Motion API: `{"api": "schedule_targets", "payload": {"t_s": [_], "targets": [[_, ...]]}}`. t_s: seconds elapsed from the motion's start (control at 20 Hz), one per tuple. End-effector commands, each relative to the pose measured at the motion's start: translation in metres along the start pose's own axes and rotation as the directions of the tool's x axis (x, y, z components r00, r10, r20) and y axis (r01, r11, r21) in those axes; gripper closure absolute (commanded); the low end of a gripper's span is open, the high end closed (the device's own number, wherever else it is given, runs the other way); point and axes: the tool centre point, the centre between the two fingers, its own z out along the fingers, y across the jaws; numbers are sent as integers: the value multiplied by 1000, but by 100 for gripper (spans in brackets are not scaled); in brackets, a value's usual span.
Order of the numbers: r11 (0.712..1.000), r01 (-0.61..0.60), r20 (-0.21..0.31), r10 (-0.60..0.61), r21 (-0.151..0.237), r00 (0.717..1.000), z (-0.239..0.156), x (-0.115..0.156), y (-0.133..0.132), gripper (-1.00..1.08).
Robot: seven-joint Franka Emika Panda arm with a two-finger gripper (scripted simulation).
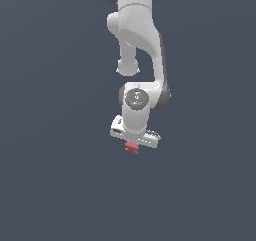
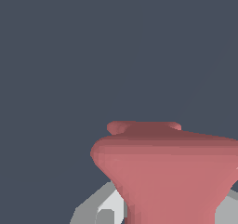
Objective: Pick up the object and move it to a goal position.
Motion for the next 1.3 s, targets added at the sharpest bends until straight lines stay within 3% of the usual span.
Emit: {"api": "schedule_targets", "payload": {"t_s": [0.0,0.85,1.25], "targets": [[1000,-1,-1,1,0,1000,-10,-1,19,108],[1000,-2,-1,2,2,1000,-109,-15,201,108],[1000,-2,-1,2,1,1000,-137,-16,250,108]]}}
